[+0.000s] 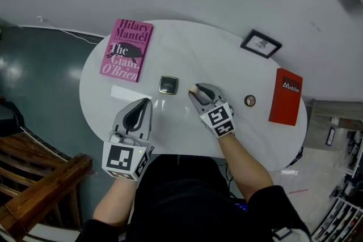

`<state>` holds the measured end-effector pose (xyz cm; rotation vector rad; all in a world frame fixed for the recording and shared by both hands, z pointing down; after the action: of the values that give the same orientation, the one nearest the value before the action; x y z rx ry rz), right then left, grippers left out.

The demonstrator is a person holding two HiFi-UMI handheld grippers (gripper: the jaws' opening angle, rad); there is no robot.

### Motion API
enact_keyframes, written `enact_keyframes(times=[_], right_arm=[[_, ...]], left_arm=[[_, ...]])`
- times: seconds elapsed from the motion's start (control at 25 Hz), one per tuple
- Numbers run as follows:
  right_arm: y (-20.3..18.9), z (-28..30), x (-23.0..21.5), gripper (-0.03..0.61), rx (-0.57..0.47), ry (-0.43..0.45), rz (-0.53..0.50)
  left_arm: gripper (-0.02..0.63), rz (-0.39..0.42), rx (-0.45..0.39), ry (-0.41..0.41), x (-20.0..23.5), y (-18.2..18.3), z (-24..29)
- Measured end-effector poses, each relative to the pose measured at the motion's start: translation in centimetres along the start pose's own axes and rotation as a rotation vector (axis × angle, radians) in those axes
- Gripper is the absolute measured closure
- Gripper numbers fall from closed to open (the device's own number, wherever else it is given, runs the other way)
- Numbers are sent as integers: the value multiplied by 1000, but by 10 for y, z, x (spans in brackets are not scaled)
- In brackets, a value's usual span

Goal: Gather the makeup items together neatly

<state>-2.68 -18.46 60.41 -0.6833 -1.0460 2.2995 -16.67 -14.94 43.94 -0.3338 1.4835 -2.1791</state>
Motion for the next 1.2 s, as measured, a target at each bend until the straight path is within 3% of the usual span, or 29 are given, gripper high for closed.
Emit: enact_keyframes(times=[0.52,0.84,1.2], right_arm=[[7,-7,-1,402,-27,0,46],[47,-55,10,402,-139,-69,40],[97,-130,62,414,-327,-87,61]], left_arm=[[595,7,-19,-7,-1,6,2],[595,34,-90,-7,2,28,-26],[595,62,-161,-51,-10,38,-73]])
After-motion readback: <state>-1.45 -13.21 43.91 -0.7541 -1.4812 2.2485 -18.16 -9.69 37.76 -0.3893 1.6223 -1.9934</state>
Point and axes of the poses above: the fingertips, and each gripper's own axes: z forward along the fingers, x to its left, y out of its top, the point moved 1 cm from there along -z, backward along the fingers, and after that the axes turned 14 degrees about z, right-handed, at the moved point
